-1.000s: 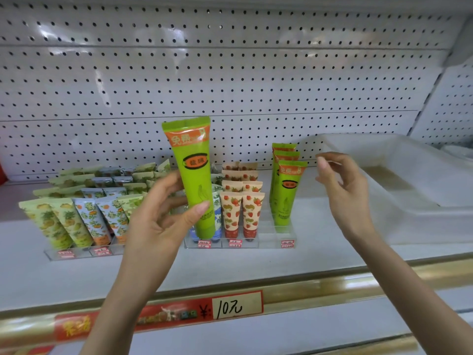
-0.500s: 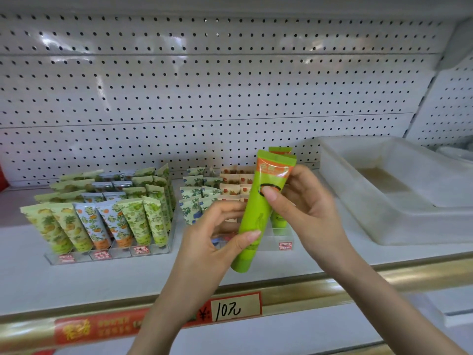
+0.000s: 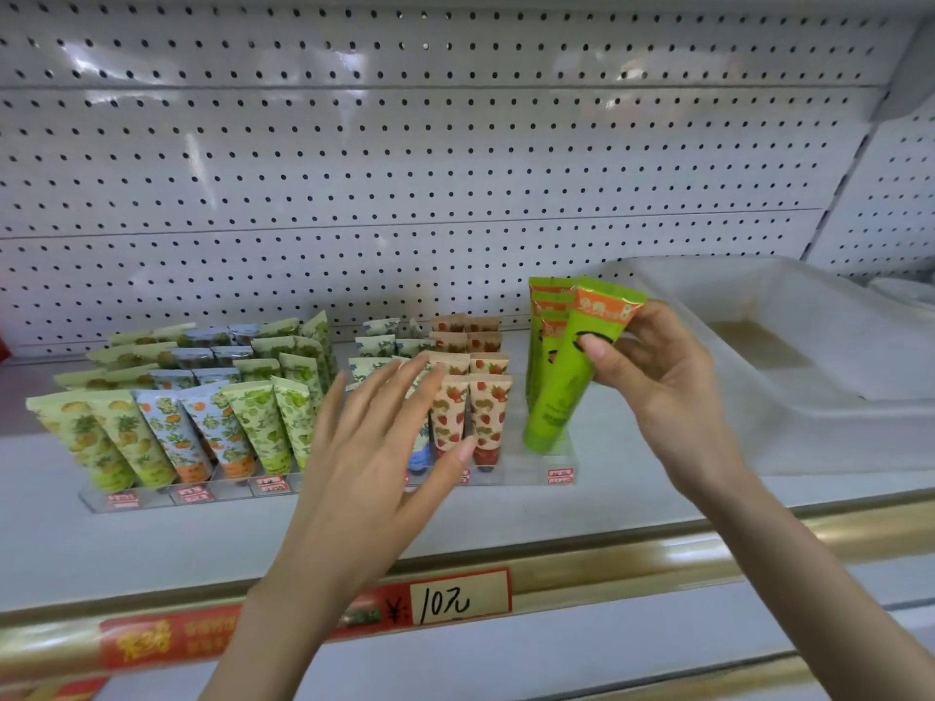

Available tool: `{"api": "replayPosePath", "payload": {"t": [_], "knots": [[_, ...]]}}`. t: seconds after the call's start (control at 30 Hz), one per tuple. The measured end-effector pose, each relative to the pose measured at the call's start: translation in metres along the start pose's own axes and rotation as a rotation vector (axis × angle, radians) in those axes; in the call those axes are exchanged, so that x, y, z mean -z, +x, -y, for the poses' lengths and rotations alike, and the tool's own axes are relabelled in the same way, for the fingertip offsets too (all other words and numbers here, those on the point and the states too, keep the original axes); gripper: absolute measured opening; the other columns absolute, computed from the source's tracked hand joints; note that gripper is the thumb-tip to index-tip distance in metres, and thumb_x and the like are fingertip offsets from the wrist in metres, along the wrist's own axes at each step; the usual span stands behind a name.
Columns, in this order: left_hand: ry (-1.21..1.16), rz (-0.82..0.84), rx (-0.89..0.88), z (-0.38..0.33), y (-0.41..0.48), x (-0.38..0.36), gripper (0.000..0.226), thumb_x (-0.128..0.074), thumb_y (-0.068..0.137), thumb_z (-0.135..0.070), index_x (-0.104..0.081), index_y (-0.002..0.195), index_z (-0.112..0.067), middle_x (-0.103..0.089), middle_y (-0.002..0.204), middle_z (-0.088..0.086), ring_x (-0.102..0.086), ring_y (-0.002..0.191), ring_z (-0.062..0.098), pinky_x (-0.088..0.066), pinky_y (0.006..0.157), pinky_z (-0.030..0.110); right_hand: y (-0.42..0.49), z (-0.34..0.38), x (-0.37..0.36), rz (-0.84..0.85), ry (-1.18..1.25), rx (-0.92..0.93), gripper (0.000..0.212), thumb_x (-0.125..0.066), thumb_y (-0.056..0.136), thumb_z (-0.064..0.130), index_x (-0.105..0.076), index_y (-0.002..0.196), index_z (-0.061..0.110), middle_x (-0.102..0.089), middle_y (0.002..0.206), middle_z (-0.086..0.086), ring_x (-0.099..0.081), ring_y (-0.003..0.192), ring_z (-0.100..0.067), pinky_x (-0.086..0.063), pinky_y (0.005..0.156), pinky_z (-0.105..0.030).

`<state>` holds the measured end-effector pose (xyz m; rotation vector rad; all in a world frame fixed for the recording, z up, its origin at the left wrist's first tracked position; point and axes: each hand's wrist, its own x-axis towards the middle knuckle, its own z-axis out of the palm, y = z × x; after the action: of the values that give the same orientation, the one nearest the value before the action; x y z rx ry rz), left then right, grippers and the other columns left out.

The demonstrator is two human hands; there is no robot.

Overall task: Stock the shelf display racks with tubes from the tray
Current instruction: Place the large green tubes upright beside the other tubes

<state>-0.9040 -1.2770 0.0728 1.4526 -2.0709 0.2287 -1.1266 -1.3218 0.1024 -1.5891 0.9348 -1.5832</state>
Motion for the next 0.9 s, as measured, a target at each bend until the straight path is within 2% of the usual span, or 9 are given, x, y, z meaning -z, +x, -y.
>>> {"api": "replayPosePath", "payload": {"t": [0.1, 0.2, 0.37, 0.53, 0.63, 0.77, 0.9], "knots": [[0.103, 0.069, -0.022, 0.006, 0.000, -0.003, 0.066, -0.020, 0.093, -0.060, -0.039, 0.140, -0.018, -0.037, 0.147, 0.000, -0.025, 0.136, 0.015, -0.007, 0.113, 0.040, 0.005, -0.009, 0.007, -0.021, -0.063, -0.014, 0.027, -0.066, 0.078, 0.024, -0.056, 0.102, 0.019, -0.067, 0.107, -0.003, -0.064, 0.097, -0.018, -0.053, 0.087, -0.041], [0.154, 0.103, -0.021, 0.012, -0.001, -0.005, 0.068, -0.019, 0.093, -0.061, -0.038, 0.141, -0.017, -0.037, 0.148, 0.001, -0.025, 0.137, 0.017, -0.007, 0.113, 0.042, 0.006, -0.019, 0.009, -0.020, -0.094, -0.023, 0.022, -0.066, 0.082, 0.016, -0.055, 0.099, 0.021, -0.067, 0.102, 0.002, -0.063, 0.092, -0.010, -0.053, 0.083, -0.033], [0.174, 0.121, -0.017, 0.013, -0.001, -0.005, 0.068, -0.019, 0.093, -0.061, -0.036, 0.142, -0.016, -0.036, 0.148, 0.001, -0.024, 0.137, 0.016, -0.007, 0.112, 0.041, 0.005, -0.031, 0.007, 0.019, -0.115, -0.032, 0.021, -0.065, 0.084, 0.013, -0.055, 0.098, 0.025, -0.067, 0.101, 0.006, -0.064, 0.094, -0.011, -0.053, 0.082, -0.030], [0.181, 0.143, -0.013, 0.015, -0.002, -0.006, 0.070, -0.018, 0.093, -0.062, -0.037, 0.142, -0.016, -0.036, 0.148, 0.001, -0.026, 0.136, 0.016, -0.007, 0.112, 0.039, 0.005, -0.031, 0.009, 0.030, -0.115, -0.024, 0.022, -0.064, 0.078, 0.027, -0.056, 0.099, 0.027, -0.067, 0.100, 0.009, -0.063, 0.095, -0.011, -0.053, 0.082, -0.031], [0.183, 0.145, -0.011, 0.016, -0.002, -0.006, 0.069, -0.019, 0.093, -0.062, -0.037, 0.141, -0.016, -0.036, 0.148, 0.002, -0.027, 0.135, 0.016, -0.007, 0.112, 0.039, 0.004, -0.034, 0.011, 0.063, -0.131, -0.036, 0.023, -0.063, 0.079, 0.028, -0.056, 0.100, 0.028, -0.068, 0.099, 0.012, -0.063, 0.097, -0.012, -0.053, 0.082, -0.031], [0.168, 0.149, -0.007, 0.015, -0.002, -0.008, 0.071, -0.016, 0.093, -0.063, -0.036, 0.142, -0.016, -0.036, 0.148, 0.001, -0.025, 0.136, 0.014, -0.008, 0.112, 0.039, -0.003, -0.040, 0.008, 0.114, -0.172, -0.047, 0.019, -0.063, 0.086, 0.019, -0.057, 0.100, 0.030, -0.066, 0.099, 0.017, -0.062, 0.099, -0.008, -0.049, 0.074, -0.016], [0.163, 0.143, -0.009, 0.015, -0.003, -0.010, 0.070, -0.017, 0.093, -0.063, -0.038, 0.141, -0.017, -0.037, 0.148, 0.000, -0.024, 0.136, 0.014, -0.009, 0.111, 0.039, -0.006, -0.041, 0.005, 0.075, -0.181, -0.033, 0.020, -0.063, 0.086, 0.016, -0.056, 0.096, 0.032, -0.066, 0.098, 0.016, -0.060, 0.097, -0.005, -0.047, 0.071, -0.012]]}}
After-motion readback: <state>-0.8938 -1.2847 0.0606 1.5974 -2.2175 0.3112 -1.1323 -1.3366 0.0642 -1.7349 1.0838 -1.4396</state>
